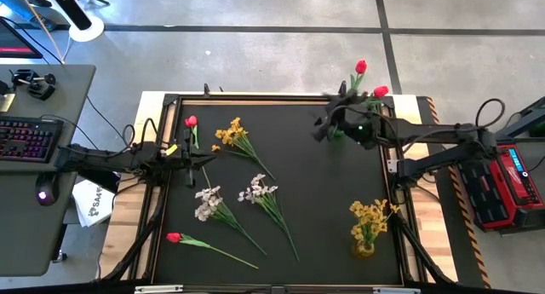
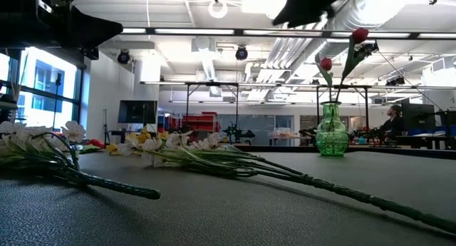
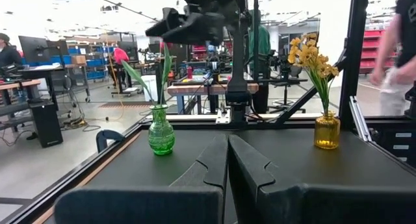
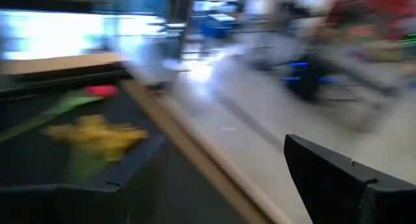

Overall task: Sort flowers into vase by color
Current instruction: Move the yellow vase to the middle right of the table

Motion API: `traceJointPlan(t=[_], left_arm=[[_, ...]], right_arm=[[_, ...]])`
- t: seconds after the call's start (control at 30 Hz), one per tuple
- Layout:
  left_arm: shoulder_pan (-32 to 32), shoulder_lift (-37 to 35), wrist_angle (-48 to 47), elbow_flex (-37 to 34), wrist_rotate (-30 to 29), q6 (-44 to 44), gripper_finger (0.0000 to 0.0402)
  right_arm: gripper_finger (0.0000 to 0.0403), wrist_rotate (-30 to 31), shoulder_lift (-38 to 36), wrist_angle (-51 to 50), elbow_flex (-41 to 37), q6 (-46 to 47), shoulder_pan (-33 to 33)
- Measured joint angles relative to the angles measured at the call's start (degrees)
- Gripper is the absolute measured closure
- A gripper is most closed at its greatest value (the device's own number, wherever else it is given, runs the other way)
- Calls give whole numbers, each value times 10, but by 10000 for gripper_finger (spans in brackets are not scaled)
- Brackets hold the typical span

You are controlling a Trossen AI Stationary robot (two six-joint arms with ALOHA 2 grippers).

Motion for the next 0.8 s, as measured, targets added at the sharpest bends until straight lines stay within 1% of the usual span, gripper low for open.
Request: traceJointPlan(t=[0.03,0.1,0.17,0.33,0.4,0.53,0.67,0.8], left_arm=[[0,0,0,0,0,0,401],[0,0,0,0,0,0,401],[0,0,0,0,0,0,401],[0,0,2,0,-8,1,402],[0,0,2,0,-9,1,402],[0,0,1,0,-10,0,402],[0,0,1,0,-11,0,401],[0,0,0,0,-11,0,402]], right_arm=[[112,-31,10,1,1,8,3],[112,-56,38,17,0,16,11],[112,-61,75,33,0,16,21],[112,-65,191,114,1,17,41],[112,-65,237,128,14,34,48],[112,-65,321,130,58,61,64],[112,-67,400,130,124,70,75],[112,-117,475,127,199,82,73]])
